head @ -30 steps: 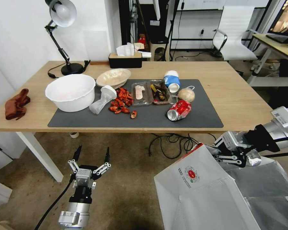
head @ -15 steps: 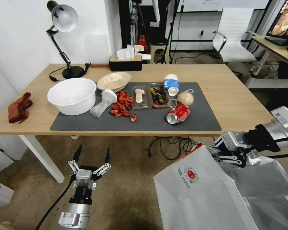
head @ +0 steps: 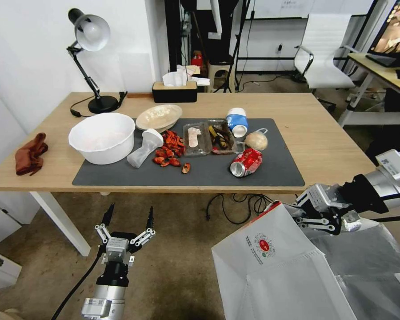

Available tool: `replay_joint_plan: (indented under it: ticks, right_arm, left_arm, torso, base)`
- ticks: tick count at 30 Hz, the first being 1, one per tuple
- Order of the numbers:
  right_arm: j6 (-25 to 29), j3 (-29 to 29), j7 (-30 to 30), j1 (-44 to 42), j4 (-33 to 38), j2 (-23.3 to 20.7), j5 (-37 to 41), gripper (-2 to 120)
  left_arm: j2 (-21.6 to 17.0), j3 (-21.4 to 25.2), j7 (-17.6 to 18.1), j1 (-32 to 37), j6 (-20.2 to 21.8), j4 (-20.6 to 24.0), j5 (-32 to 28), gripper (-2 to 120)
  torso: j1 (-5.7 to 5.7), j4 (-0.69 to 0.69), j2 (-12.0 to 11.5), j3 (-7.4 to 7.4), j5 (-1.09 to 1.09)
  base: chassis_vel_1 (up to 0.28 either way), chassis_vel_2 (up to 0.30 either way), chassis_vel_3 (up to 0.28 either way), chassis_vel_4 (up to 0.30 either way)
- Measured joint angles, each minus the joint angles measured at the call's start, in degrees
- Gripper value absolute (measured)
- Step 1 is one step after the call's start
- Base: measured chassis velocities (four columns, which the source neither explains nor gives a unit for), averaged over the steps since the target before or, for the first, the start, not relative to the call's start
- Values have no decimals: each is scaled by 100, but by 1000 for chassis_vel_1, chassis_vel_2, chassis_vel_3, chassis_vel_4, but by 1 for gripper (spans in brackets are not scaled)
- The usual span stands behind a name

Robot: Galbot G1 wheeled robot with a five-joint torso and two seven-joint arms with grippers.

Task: Pick up the food delivery bag from the floor and place it on the table.

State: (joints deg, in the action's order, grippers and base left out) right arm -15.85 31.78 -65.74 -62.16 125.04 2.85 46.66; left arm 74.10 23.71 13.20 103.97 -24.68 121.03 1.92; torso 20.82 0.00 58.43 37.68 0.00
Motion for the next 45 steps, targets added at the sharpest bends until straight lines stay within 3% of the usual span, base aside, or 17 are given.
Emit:
replay_joint_plan:
  ticks: [20, 45]
  right_arm:
    - [0, -17, -8, 2, -8, 34, -20, 0]
    - [-28, 121, 36, 4, 54, -24, 358, 0]
  left_arm:
    - [-5, -40, 59, -20, -210, -52, 197, 100]
    - [-54, 26, 0, -112, -228, -130, -13, 100]
  torso:
    - [256, -1, 582, 327, 0]
    - [250, 0, 575, 324, 0]
  base:
    - [0, 0, 0, 0]
    - [0, 0, 0, 0]
